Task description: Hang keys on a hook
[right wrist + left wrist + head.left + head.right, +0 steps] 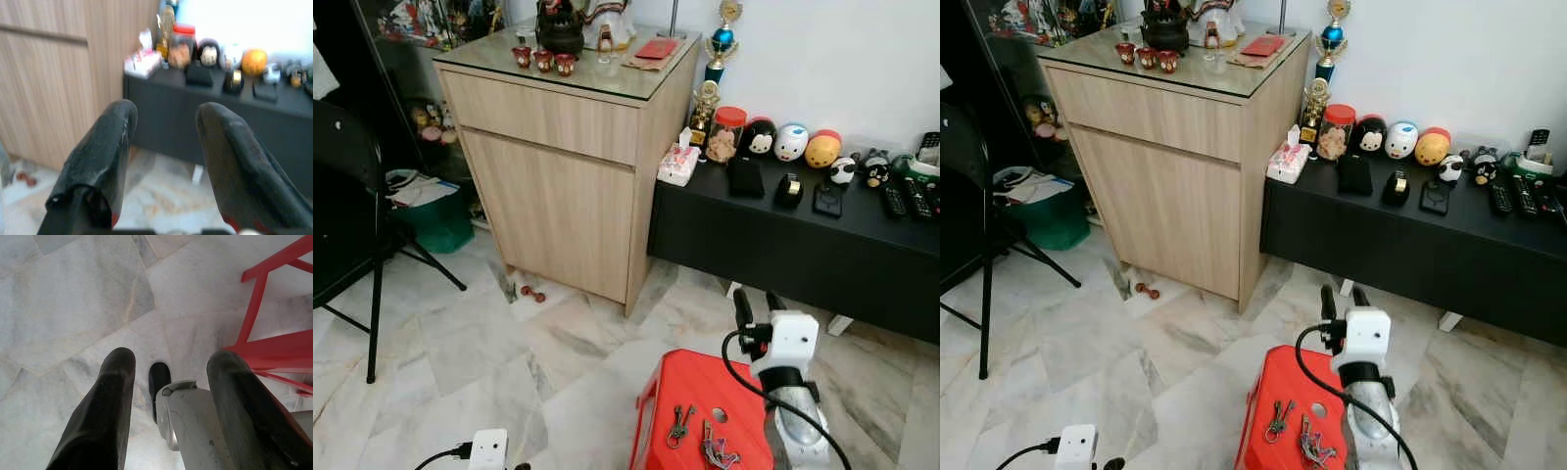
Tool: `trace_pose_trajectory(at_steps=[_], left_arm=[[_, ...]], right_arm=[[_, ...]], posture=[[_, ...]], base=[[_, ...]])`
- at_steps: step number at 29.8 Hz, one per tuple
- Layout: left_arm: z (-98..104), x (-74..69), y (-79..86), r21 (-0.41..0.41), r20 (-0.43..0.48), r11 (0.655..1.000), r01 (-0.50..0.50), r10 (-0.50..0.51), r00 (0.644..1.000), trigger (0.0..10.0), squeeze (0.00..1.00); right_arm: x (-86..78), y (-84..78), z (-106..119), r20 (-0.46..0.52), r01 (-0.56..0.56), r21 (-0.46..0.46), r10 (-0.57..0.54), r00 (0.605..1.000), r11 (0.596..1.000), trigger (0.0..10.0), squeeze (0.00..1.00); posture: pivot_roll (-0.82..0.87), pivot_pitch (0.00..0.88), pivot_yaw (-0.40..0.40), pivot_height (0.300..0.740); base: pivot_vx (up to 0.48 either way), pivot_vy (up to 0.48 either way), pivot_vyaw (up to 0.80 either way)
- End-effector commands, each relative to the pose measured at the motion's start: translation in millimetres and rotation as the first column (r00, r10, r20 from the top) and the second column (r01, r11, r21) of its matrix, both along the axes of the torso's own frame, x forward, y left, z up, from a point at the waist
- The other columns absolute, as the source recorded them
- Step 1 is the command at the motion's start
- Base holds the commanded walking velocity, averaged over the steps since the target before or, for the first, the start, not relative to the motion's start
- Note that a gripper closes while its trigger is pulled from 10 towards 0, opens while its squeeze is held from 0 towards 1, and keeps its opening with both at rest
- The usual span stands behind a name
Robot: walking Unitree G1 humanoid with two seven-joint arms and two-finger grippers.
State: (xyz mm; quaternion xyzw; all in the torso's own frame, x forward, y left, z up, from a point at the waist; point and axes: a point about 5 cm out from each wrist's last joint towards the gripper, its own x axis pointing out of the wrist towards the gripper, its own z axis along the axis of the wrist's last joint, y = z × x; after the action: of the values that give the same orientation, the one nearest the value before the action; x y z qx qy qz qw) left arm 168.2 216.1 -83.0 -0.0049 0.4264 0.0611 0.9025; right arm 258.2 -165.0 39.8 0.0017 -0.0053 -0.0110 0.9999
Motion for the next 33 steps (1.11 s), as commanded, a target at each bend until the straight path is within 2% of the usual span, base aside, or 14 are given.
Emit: trace_pose_trajectory(at_steps=[1, 3, 7, 14, 28, 33], left_arm=[[-1.7, -3.2, -0.3, 0.006, -0.014, 1.0, 0.008, -0.008, 1.0, 10.0, 0.0], [-1.6, -3.4, 0.2, 0.009, -0.015, 1.0, 0.011, -0.011, 1.0, 10.0, 0.0], [-1.7, -3.7, 0.6, 0.011, -0.015, 1.0, 0.011, -0.011, 1.0, 10.0, 0.0], [-3.0, -5.8, -1.4, 0.003, -0.023, 1.0, 0.017, -0.017, 1.0, 10.0, 0.0], [-2.9, -5.6, -1.8, 0.007, -0.024, 0.999, 0.035, -0.035, 0.999, 10.0, 0.0], [-3.4, -6.5, -2.5, 0.006, -0.026, 0.999, 0.037, -0.036, 0.999, 10.0, 0.0]], right_arm=[[0.5, -1.9, -4.0, -0.031, 0.024, 0.018, -0.023, 0.999, 1.0, 10.0, 0.0], [2.4, -3.1, -1.5, -0.045, 0.053, 0.062, -0.05, 0.998, 0.997, 10.0, 0.0], [5.3, -2.3, 4.0, -0.044, 0.045, 0.049, -0.043, 0.998, 0.998, 10.0, 0.0], [7.9, 1.8, 0.5, -0.082, 0.025, 0.029, -0.022, 0.996, 0.999, 10.0, 0.0], [7.2, 5.2, 0.0, -0.105, 0.001, 0.043, 0.003, 0.994, 0.999, 10.0, 0.0], [6.0, 6.1, -0.2, -0.104, -0.002, 0.043, 0.007, 0.995, 0.999, 10.0, 0.0]], posture=[[0.05, 0.0, -0.078, 0.74], [0.05, 0.0, -0.079, 0.74], [0.06, 0.0, -0.082, 0.74], [0.06, 0.0, -0.083, 0.74], [0.06, 0.0, -0.079, 0.657], [0.06, 0.0, -0.078, 0.657]], base=[[0.0, 0.0, 0.0], [0.0, 0.0, 0.0], [0.0, 0.0, 0.0], [0.0, 0.0, 0.0], [0.0, 0.0, 0.0], [0.0, 0.0, 0.0]])
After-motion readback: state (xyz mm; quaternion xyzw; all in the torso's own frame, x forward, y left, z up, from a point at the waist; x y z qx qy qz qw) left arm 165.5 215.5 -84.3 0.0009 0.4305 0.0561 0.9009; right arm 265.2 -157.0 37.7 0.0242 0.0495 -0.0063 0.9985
